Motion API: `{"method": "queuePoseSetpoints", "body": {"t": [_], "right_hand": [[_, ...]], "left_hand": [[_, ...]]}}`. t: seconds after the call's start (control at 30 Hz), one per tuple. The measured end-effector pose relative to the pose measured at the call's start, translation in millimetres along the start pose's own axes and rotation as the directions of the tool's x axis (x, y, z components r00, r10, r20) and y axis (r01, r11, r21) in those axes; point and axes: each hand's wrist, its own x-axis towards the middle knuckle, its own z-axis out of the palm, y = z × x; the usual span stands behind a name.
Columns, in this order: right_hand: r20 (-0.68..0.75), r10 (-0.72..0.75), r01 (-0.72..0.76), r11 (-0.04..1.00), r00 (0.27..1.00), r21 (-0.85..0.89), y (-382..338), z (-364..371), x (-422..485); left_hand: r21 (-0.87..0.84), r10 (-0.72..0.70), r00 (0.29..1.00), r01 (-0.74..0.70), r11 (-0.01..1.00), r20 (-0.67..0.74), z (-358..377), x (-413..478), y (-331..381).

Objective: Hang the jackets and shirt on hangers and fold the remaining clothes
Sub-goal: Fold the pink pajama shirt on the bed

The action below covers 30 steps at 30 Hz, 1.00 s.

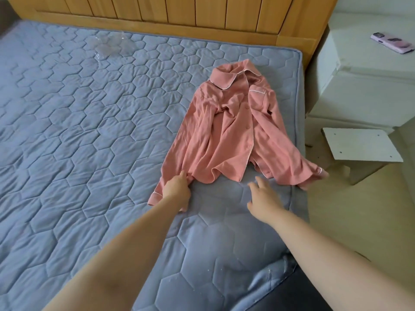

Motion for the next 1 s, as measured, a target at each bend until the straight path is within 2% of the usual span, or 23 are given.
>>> {"method": "queuePoseSetpoints", "body": {"t": [0.03, 0.07, 0.1, 0.13, 0.17, 0.2, 0.23, 0.27, 0.3, 0.33, 0.37, 0.43, 0.47, 0.5, 0.53, 0.57, 0.63, 0.73, 0.8, 0.9, 0.93, 1.0], "right_hand": [[0.005, -0.023, 0.023, 1.0, 1.0, 0.007, -11, -2, 4], [0.004, -0.046, 0.046, 0.999, 0.999, 0.014, -22, -5, 8], [-0.007, -0.073, 0.073, 0.997, 0.997, 0.021, -32, -7, 12], [-0.019, -0.094, 0.095, 0.995, 0.995, 0.023, -41, -9, 16], [-0.03, -0.108, 0.109, 0.994, 0.994, 0.031, -49, -10, 19], [-0.049, -0.119, 0.121, 0.991, 0.992, 0.048, -55, -12, 22], [-0.067, -0.12, 0.125, 0.99, 0.99, 0.072, -59, -13, 25], [-0.084, -0.119, 0.127, 0.987, 0.989, 0.095, -61, -14, 28], [-0.095, -0.121, 0.131, 0.985, 0.988, 0.108, -62, -14, 29], [-0.095, -0.122, 0.132, 0.986, 0.988, 0.104, -62, -15, 31], [-0.072, -0.12, 0.126, 0.989, 0.99, 0.078, -61, -15, 31], [0.027, -0.12, 0.121, 0.992, 0.992, -0.021, -57, -14, 31], [0.078, -0.12, 0.126, 0.99, 0.99, -0.068, -54, -13, 31], [0.119, -0.118, 0.13, 0.986, 0.986, -0.101, -53, -11, 31], [0.143, -0.113, 0.131, 0.984, 0.983, -0.124, -52, -10, 32], [0.159, -0.102, 0.125, 0.982, 0.982, -0.144, -52, -8, 34], [0.171, -0.062, 0.093, 0.979, 0.983, -0.179, -52, -9, 41], [0.127, -0.01, 0.039, 0.972, 0.992, -0.233, -55, -10, 46], [0.01, -0.018, 0.02, 0.979, 1.0, -0.203, -54, -17, 48], [-0.295, -0.091, 0.083, 0.996, 0.951, -0.039, -49, -42, 52], [-0.403, -0.097, 0.116, 0.993, 0.91, 0.023, -48, -54, 53], [-0.607, -0.059, 0.171, 0.977, 0.793, 0.128, -47, -75, 55]], "left_hand": [[-0.134, -0.096, 0.995, 0.09, 0.987, -0.039, -8, 5, -4], [-0.352, -0.247, 0.966, 0.204, 0.913, -0.081, -19, 12, -9], [-0.606, -0.417, 0.904, 0.28, 0.744, -0.094, -32, 23, -16], [-0.818, -0.551, 0.83, 0.256, 0.515, -0.087, -48, 32, -22], [-0.925, -0.634, 0.765, 0.149, 0.349, -0.116, -63, 41, -27], [-0.949, -0.644, 0.739, 0.021, 0.315, -0.197, -76, 46, -30], [-0.91, -0.566, 0.759, -0.08, 0.407, -0.321, -87, 46, -31], [-0.802, -0.415, 0.788, -0.162, 0.575, -0.456, -91, 43, -29], [-0.625, -0.22, 0.805, -0.223, 0.748, -0.55, -85, 40, -26], [-0.437, -0.015, 0.823, -0.286, 0.853, -0.568, -76, 34, -19], [-0.322, 0.14, 0.858, -0.33, 0.887, -0.494, -64, 26, -10], [-0.269, 0.307, 0.937, -0.343, 0.9, -0.169, -35, 15, 1], [-0.214, 0.311, 0.95, -0.302, 0.929, 0.008, -21, 12, 4], [-0.119, 0.265, 0.957, -0.251, 0.961, 0.12, -8, 10, 3], [-0.04, 0.222, 0.966, -0.218, 0.975, 0.134, 3, 11, 3], [-0.02, 0.194, 0.978, -0.193, 0.981, 0.074, 9, 15, 2], [-0.196, 0.162, 0.982, -0.177, 0.964, -0.094, 10, 18, 10], [-0.516, 0.131, 0.985, -0.17, 0.839, -0.111, -9, 20, 27], [-0.615, 0.075, 0.981, -0.17, 0.77, -0.178, -24, 20, 33], [-0.713, -0.155, 0.937, -0.125, 0.69, -0.314, -44, 32, 29], [-0.699, -0.174, 0.925, -0.122, 0.704, -0.337, -50, 35, 26], [-0.559, -0.082, 0.939, -0.128, 0.819, -0.335, -58, 39, 18]]}}
